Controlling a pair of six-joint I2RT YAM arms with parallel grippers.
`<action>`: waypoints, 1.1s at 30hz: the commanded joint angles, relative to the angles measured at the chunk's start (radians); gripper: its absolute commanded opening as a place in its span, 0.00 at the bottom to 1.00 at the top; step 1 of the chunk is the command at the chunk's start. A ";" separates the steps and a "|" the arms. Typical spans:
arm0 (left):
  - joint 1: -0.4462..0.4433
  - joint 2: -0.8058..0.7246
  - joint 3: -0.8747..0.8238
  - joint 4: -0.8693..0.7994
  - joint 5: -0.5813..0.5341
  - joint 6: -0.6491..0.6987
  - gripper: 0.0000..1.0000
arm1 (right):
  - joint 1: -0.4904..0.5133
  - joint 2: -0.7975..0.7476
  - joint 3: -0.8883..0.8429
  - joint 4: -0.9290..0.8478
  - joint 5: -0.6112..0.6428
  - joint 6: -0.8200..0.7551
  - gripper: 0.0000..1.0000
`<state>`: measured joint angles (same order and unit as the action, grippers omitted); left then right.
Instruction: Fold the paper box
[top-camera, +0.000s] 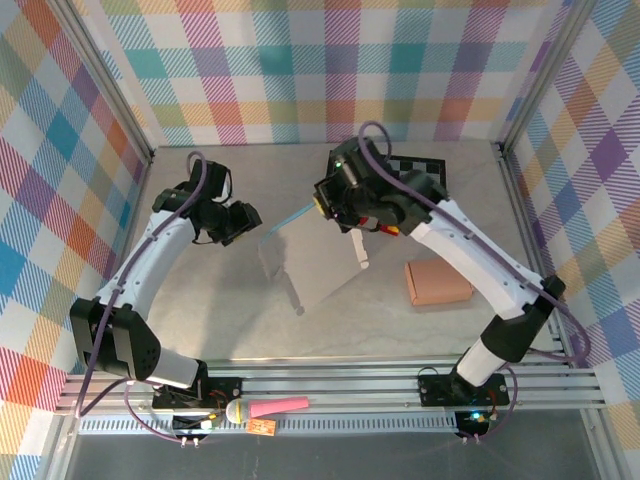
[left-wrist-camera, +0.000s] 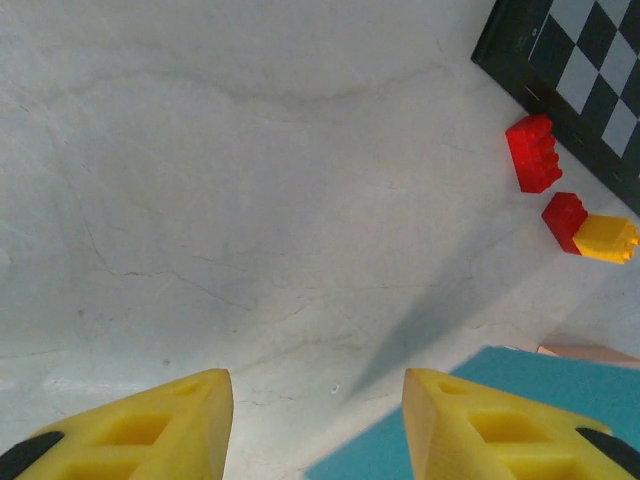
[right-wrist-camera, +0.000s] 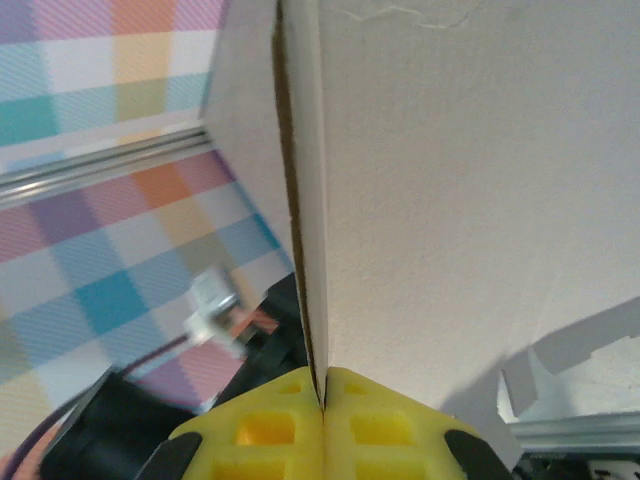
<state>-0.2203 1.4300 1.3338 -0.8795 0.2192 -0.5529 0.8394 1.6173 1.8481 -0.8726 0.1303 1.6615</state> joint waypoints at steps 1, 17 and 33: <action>0.012 -0.062 0.000 -0.061 -0.019 0.054 0.49 | -0.009 0.064 -0.089 0.158 -0.001 0.037 0.00; 0.015 -0.212 -0.245 -0.027 -0.109 0.211 0.49 | -0.075 0.102 -0.626 1.052 -0.178 -0.082 0.00; -0.087 -0.261 -0.414 0.059 -0.098 0.325 0.29 | -0.091 0.130 -0.883 1.536 -0.239 -0.097 0.00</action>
<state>-0.2867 1.1934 0.9424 -0.8341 0.1326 -0.2661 0.7570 1.7325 0.9756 0.5240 -0.0776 1.5806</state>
